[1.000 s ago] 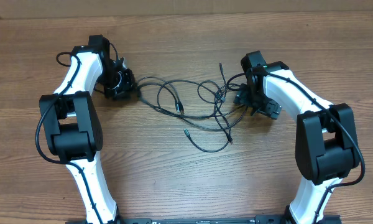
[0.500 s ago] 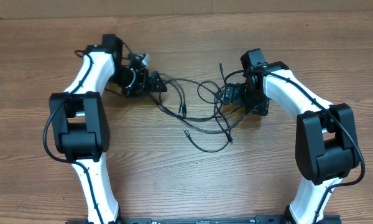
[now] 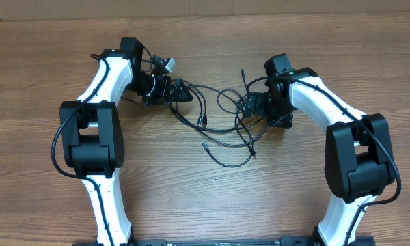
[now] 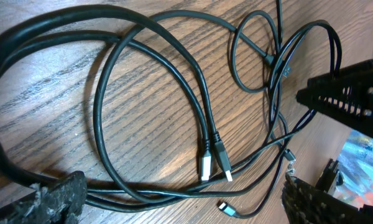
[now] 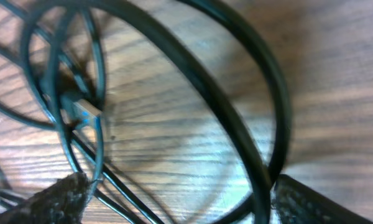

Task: Untangle cables
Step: 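Lower the right gripper onto the cable loops at right center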

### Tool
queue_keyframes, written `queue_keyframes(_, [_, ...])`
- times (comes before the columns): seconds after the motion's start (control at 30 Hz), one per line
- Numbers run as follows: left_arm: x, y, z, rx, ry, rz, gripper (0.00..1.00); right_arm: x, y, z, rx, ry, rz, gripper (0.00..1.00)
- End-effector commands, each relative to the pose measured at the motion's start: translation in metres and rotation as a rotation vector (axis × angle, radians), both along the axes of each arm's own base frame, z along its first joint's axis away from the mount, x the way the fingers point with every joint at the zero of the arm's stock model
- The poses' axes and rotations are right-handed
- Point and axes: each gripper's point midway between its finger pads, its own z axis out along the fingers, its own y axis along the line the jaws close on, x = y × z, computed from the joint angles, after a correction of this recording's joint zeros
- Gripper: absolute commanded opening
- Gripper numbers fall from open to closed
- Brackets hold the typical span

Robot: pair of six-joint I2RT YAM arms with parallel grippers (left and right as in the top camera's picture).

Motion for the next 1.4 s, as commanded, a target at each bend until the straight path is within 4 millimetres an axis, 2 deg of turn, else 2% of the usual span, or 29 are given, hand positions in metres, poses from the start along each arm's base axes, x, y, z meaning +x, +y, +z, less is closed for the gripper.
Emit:
queue_keyframes(0.0, [-0.001, -0.003, -0.001, -0.026, -0.01, -0.019, 1.0, 0.007, 0.0, 0.024, 0.019, -0.061, -0.025, 0.92])
queue_keyframes(0.13, [-0.001, -0.003, -0.001, -0.026, -0.011, -0.018, 1.0, 0.013, 0.002, 0.061, 0.046, -0.154, -0.032, 0.95])
queue_keyframes(0.2, [0.0, -0.003, -0.001, -0.026, -0.014, -0.018, 1.0, 0.013, 0.002, 0.071, 0.052, -0.179, -0.032, 0.99])
queue_keyframes(0.33, [0.0, -0.003, -0.001, -0.026, -0.012, -0.015, 1.0, 0.011, 0.001, 0.07, 0.05, -0.17, -0.032, 1.0])
queue_keyframes(0.47, [0.0, -0.003, -0.001, -0.026, -0.011, -0.015, 1.0, -0.001, 0.0, 0.064, 0.046, -0.125, -0.031, 1.0])
queue_keyframes(0.53, [0.0, -0.003, -0.001, -0.026, -0.011, -0.015, 1.0, -0.008, 0.0, 0.059, 0.041, -0.098, -0.036, 0.83])
queue_keyframes(0.63, [0.0, -0.003, -0.001, -0.026, -0.013, -0.015, 0.84, -0.018, 0.002, 0.05, 0.038, -0.055, -0.087, 0.51])
queue_keyframes(0.7, [0.0, -0.003, -0.001, -0.026, -0.016, -0.016, 0.66, -0.023, 0.006, 0.044, 0.038, -0.038, -0.115, 0.33])
queue_keyframes(0.77, [0.001, -0.003, -0.001, -0.027, -0.017, -0.016, 0.4, -0.025, 0.01, 0.038, 0.043, -0.04, -0.125, 0.19])
queue_keyframes(0.8, [0.001, -0.003, -0.001, -0.027, -0.019, -0.016, 0.3, -0.024, 0.012, 0.035, 0.047, -0.046, -0.13, 0.09])
queue_keyframes(0.83, [0.001, -0.004, -0.001, -0.027, -0.019, -0.017, 0.18, -0.024, 0.014, 0.032, 0.051, -0.05, -0.142, 0.04])
queue_keyframes(0.87, [0.001, -0.004, -0.001, -0.027, -0.019, -0.018, 0.11, -0.023, 0.017, 0.03, 0.059, -0.056, -0.16, 0.04])
queue_keyframes(0.93, [0.0, -0.005, -0.001, -0.026, -0.019, -0.02, 0.04, -0.022, 0.024, 0.025, 0.075, -0.066, -0.2, 0.04])
queue_keyframes(1.03, [0.0, -0.006, -0.001, -0.026, -0.019, -0.022, 0.04, -0.02, 0.034, 0.019, 0.097, -0.083, -0.24, 0.04])
queue_keyframes(1.07, [0.0, -0.006, -0.001, -0.026, -0.019, -0.023, 0.04, -0.018, 0.038, 0.018, 0.107, -0.094, -0.243, 0.15])
queue_keyframes(1.13, [0.0, -0.007, -0.001, -0.026, -0.019, -0.025, 0.04, -0.016, 0.045, 0.017, 0.121, -0.116, -0.237, 0.64])
queue_keyframes(1.2, [0.0, -0.008, -0.001, -0.026, -0.02, -0.027, 0.05, -0.014, 0.05, 0.017, 0.126, -0.14, -0.207, 0.76])
queue_keyframes(1.37, [0.0, -0.009, -0.001, -0.027, -0.022, -0.03, 0.14, -0.012, 0.046, 0.023, 0.11, -0.152, -0.135, 0.76])
